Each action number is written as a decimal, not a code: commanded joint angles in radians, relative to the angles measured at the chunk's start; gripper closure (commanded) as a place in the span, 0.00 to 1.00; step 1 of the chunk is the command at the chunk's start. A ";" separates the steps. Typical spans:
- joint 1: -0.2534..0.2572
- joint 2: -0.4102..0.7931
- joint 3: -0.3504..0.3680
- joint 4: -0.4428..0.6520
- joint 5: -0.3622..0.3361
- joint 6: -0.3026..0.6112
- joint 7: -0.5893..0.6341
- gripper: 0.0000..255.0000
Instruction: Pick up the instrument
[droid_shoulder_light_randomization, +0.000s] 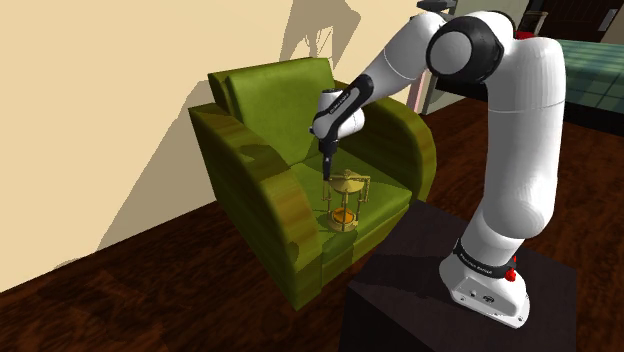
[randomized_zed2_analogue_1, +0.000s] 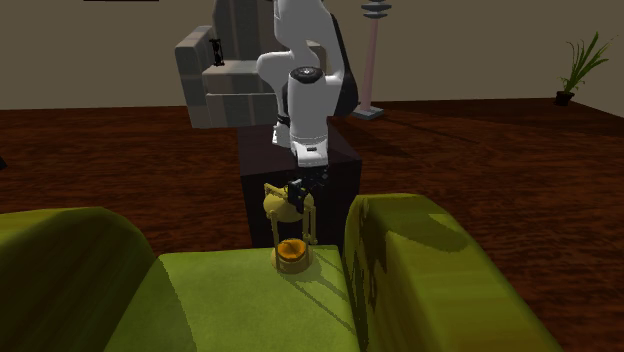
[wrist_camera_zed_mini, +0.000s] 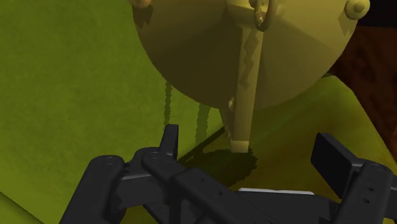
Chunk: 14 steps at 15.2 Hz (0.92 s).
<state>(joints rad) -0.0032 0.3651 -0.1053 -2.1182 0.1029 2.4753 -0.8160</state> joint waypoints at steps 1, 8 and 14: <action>-0.003 0.026 0.005 0.011 0.004 0.017 -0.012 0.00; -0.009 0.087 0.013 0.013 0.017 0.075 -0.022 0.00; -0.012 0.089 0.012 0.017 0.017 0.074 -0.026 1.00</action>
<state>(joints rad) -0.0145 0.4536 -0.0924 -2.1007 0.1206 2.5495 -0.8417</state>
